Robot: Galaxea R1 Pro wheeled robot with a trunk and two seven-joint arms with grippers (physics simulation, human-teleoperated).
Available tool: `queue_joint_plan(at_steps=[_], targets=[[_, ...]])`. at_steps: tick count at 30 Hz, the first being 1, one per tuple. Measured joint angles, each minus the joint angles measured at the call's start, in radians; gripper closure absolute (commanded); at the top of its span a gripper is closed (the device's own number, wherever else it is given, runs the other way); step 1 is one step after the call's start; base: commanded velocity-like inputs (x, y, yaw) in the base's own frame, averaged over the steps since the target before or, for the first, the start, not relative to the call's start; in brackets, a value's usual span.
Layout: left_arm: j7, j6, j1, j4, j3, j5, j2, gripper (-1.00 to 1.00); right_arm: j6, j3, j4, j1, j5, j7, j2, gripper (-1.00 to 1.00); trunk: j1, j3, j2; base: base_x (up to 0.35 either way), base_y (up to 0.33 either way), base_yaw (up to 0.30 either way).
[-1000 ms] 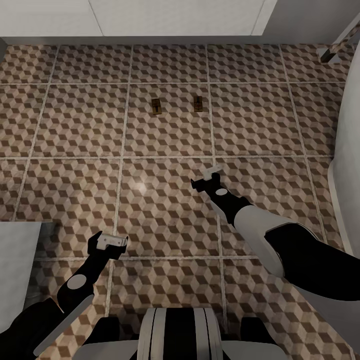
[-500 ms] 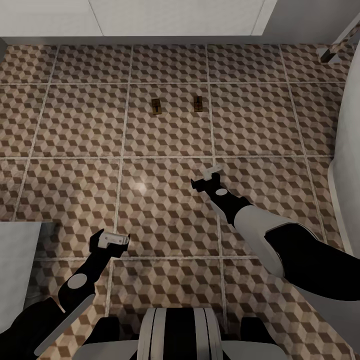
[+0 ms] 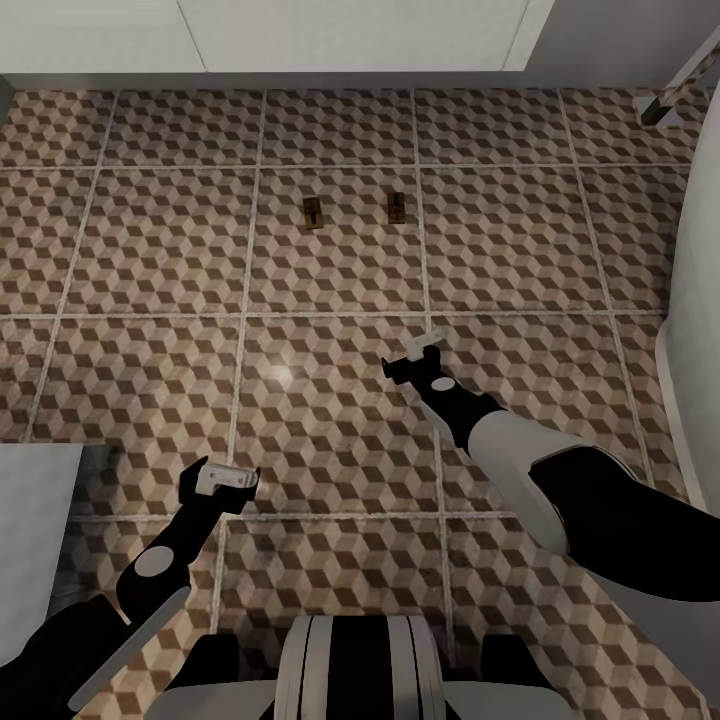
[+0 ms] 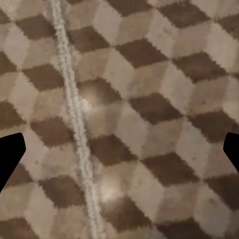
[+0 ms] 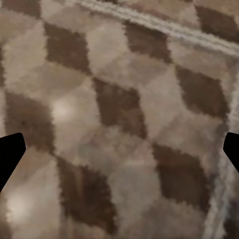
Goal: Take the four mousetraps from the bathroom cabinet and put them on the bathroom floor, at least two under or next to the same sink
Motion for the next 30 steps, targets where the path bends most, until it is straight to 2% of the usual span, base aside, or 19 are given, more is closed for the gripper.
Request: queue_joint_plan(at_steps=[30], targets=[[0.001, 0.0, 0.0, 0.003, -0.004, -0.001, 0.0, -1.0, -0.003, 0.0, 0.0, 0.012, -0.001, 0.0, 0.0, -1.0, -0.013, 0.112, 0.007, 0.0, 0.0, 0.0]])
